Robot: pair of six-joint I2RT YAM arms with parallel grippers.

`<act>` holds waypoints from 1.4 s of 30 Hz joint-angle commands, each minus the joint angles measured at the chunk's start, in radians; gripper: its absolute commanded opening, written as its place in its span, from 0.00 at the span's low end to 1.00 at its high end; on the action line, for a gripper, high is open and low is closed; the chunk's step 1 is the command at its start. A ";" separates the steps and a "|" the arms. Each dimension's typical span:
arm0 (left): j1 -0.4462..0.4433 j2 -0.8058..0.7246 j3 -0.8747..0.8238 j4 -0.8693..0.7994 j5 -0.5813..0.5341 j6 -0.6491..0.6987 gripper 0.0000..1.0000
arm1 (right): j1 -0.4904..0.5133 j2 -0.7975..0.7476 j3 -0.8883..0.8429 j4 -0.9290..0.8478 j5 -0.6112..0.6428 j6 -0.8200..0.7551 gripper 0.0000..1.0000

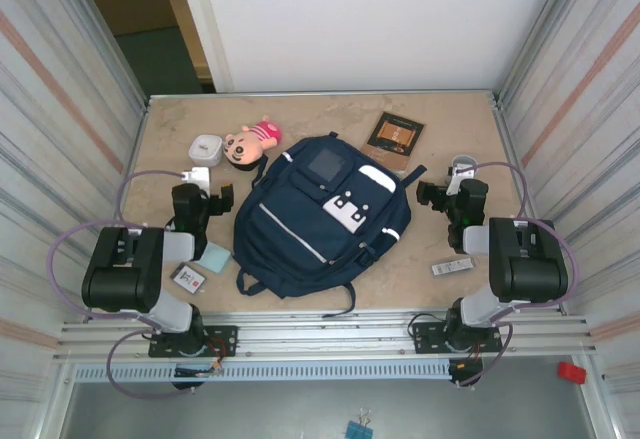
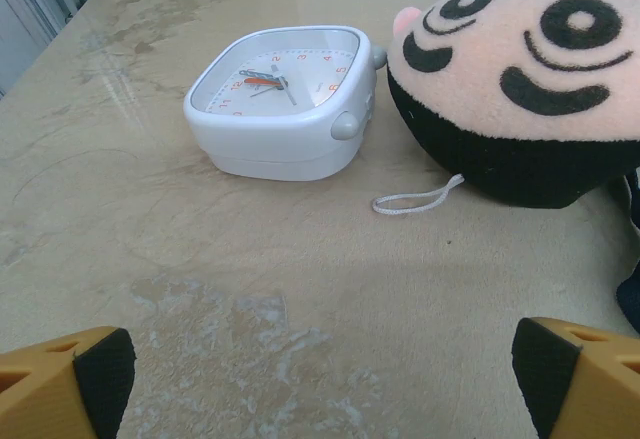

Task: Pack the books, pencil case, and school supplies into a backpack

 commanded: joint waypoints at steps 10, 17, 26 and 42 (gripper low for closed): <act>-0.002 -0.010 0.014 0.011 0.009 0.002 0.99 | 0.006 -0.005 0.016 0.009 0.018 -0.015 0.99; -0.003 -0.009 0.014 0.011 0.008 -0.001 0.98 | 0.006 -0.005 0.015 0.009 0.018 -0.014 0.99; 0.004 -0.011 0.015 0.009 0.021 -0.002 0.99 | 0.006 -0.005 0.017 0.009 0.018 -0.014 0.99; -0.028 -0.321 0.128 -0.408 -0.005 -0.024 0.96 | -0.063 -0.266 0.218 -0.483 -0.032 0.067 0.99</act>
